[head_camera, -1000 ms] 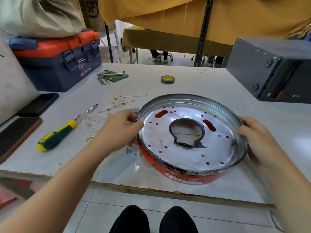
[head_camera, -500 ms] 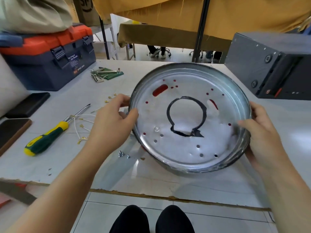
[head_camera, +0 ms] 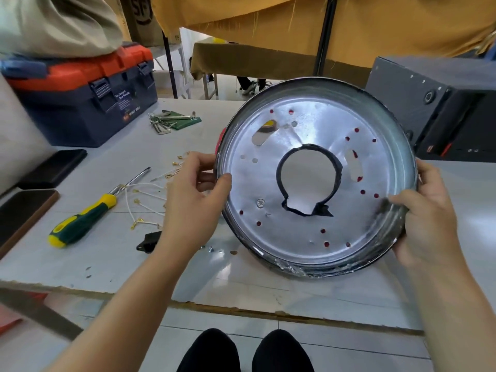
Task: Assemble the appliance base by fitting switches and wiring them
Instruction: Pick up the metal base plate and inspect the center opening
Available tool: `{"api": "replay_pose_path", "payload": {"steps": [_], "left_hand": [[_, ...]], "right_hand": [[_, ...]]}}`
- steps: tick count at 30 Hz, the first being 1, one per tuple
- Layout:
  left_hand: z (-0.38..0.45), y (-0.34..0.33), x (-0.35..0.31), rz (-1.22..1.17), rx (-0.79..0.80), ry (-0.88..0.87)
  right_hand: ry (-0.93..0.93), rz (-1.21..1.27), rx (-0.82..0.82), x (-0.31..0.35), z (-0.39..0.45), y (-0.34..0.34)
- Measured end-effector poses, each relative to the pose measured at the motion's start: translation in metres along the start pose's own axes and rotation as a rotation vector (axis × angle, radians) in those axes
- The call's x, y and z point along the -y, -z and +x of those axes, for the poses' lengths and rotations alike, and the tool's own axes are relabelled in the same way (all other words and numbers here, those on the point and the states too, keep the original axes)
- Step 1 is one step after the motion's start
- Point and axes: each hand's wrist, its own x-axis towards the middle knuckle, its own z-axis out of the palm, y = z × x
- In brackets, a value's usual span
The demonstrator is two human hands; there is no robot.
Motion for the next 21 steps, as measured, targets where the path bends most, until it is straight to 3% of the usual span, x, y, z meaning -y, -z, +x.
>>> {"api": "replay_pose_path", "payload": {"steps": [7,21], "left_hand": [[-0.003,-0.002,0.005,0.004,0.041,0.014],[0.010,-0.004,-0.002,0.027,-0.039,-0.019]], "right_hand": [[0.097,-0.133,-0.032,0.001,0.003,0.001],[0.274,-0.306,-0.066,0.013,0.013,-0.013]]}}
